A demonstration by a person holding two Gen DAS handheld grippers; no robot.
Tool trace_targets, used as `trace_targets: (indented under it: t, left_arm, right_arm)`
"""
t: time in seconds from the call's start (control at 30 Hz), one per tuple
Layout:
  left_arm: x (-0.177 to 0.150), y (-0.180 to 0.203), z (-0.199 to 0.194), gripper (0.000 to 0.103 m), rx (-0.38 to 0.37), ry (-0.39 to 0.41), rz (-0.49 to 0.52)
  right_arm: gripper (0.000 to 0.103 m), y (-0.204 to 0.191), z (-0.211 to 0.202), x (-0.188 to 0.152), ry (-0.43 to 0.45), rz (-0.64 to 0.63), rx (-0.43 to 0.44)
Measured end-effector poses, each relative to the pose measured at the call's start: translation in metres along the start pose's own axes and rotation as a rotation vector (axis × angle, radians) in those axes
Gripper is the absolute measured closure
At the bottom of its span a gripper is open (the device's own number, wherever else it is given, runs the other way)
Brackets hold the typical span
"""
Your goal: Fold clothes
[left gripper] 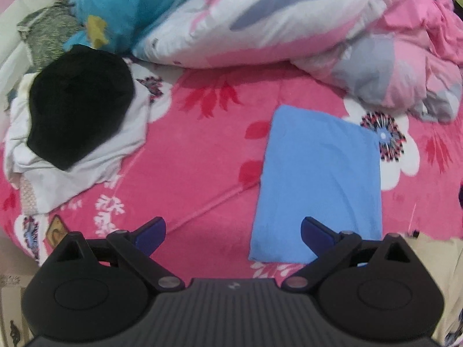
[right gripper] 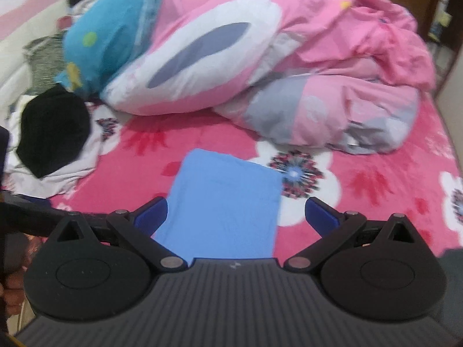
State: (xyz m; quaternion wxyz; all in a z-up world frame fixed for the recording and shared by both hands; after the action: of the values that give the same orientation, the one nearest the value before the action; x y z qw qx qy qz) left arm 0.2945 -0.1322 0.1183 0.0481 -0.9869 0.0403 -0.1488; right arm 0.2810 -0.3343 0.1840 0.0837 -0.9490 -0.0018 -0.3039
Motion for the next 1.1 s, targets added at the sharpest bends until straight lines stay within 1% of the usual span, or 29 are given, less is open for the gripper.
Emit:
trace_targets:
  t: [0.07, 0.17, 0.23, 0.33, 0.4, 0.5, 0.57, 0.63, 0.7, 0.73, 0.77, 0.8, 0.83, 0.9, 0.93, 1.0, 1.03, 1.07, 1.1]
  left_arm:
    - [-0.01, 0.002, 0.016, 0.002, -0.046, -0.017, 0.021]
    - [-0.026, 0.003, 0.048, 0.002, -0.128, -0.06, 0.039]
    - [-0.036, 0.003, 0.067, 0.002, -0.124, -0.081, 0.035]
    - [-0.042, 0.003, 0.087, 0.004, -0.103, -0.078, 0.032]
    - [-0.041, 0.003, 0.1, 0.008, -0.091, -0.076, 0.034]
    - [-0.037, 0.007, 0.122, 0.016, -0.042, -0.092, 0.059]
    - [-0.034, 0.013, 0.137, 0.03, 0.008, -0.114, 0.099]
    - [-0.028, 0.013, 0.145, 0.038, 0.002, -0.117, 0.093]
    - [-0.023, 0.013, 0.153, 0.04, -0.005, -0.116, 0.087]
    - [-0.021, 0.013, 0.155, 0.043, -0.011, -0.106, 0.086]
    - [-0.018, 0.013, 0.157, 0.046, -0.018, -0.095, 0.085]
    - [-0.015, 0.013, 0.159, 0.046, -0.023, -0.088, 0.087]
    - [-0.013, 0.014, 0.162, 0.047, -0.025, -0.088, 0.095]
    - [-0.012, 0.019, 0.168, 0.047, -0.029, -0.093, 0.123]
    - [-0.012, 0.022, 0.171, 0.048, -0.032, -0.095, 0.138]
    - [-0.016, 0.028, 0.178, 0.05, -0.031, -0.093, 0.184]
    - [-0.019, 0.032, 0.181, 0.051, -0.029, -0.093, 0.211]
    - [-0.023, 0.036, 0.184, 0.051, -0.028, -0.1, 0.239]
    - [-0.026, 0.038, 0.188, 0.051, -0.029, -0.111, 0.258]
  right_arm:
    - [0.001, 0.001, 0.011, -0.008, -0.005, -0.022, 0.013]
    - [0.001, 0.003, 0.03, -0.025, -0.023, -0.059, -0.026]
    - [0.001, 0.007, 0.045, -0.04, -0.053, -0.053, -0.064]
    - [0.001, 0.014, 0.075, -0.057, -0.16, -0.015, -0.089]
    - [0.001, 0.023, 0.095, -0.065, -0.211, 0.04, -0.099]
    - [0.001, 0.04, 0.12, -0.072, -0.226, 0.129, -0.086]
    - [0.002, 0.052, 0.134, -0.074, -0.217, 0.189, -0.063]
    - [0.003, 0.064, 0.148, -0.074, -0.208, 0.249, -0.031]
    - [0.004, 0.079, 0.165, -0.07, -0.199, 0.31, 0.006]
    - [0.007, 0.084, 0.172, -0.067, -0.195, 0.332, 0.021]
    - [0.014, 0.09, 0.179, -0.064, -0.193, 0.35, 0.042]
    - [0.019, 0.092, 0.187, -0.061, -0.193, 0.356, 0.069]
    - [0.03, 0.094, 0.194, -0.057, -0.193, 0.362, 0.097]
    - [0.04, 0.091, 0.206, -0.053, -0.197, 0.344, 0.179]
    - [0.048, 0.086, 0.211, -0.052, -0.204, 0.321, 0.227]
    - [0.053, 0.078, 0.221, -0.054, -0.223, 0.284, 0.311]
    - [0.057, 0.077, 0.228, -0.057, -0.241, 0.277, 0.341]
    - [0.059, 0.079, 0.237, -0.061, -0.264, 0.274, 0.341]
    - [0.06, 0.084, 0.244, -0.065, -0.274, 0.273, 0.297]
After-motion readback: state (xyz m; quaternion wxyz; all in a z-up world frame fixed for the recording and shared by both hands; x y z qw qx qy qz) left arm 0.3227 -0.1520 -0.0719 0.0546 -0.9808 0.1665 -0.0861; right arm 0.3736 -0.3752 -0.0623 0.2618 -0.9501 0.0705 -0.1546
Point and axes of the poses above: each gripper's, at about its wrist camera, not at the fingertips, and z roughly the way its jaws point, y to its right, x to its top, the point moved 1 cm from there along z, roughly the way its jaws point, and after that the axes turned 7 degrees about z, right-handed, at the moved point
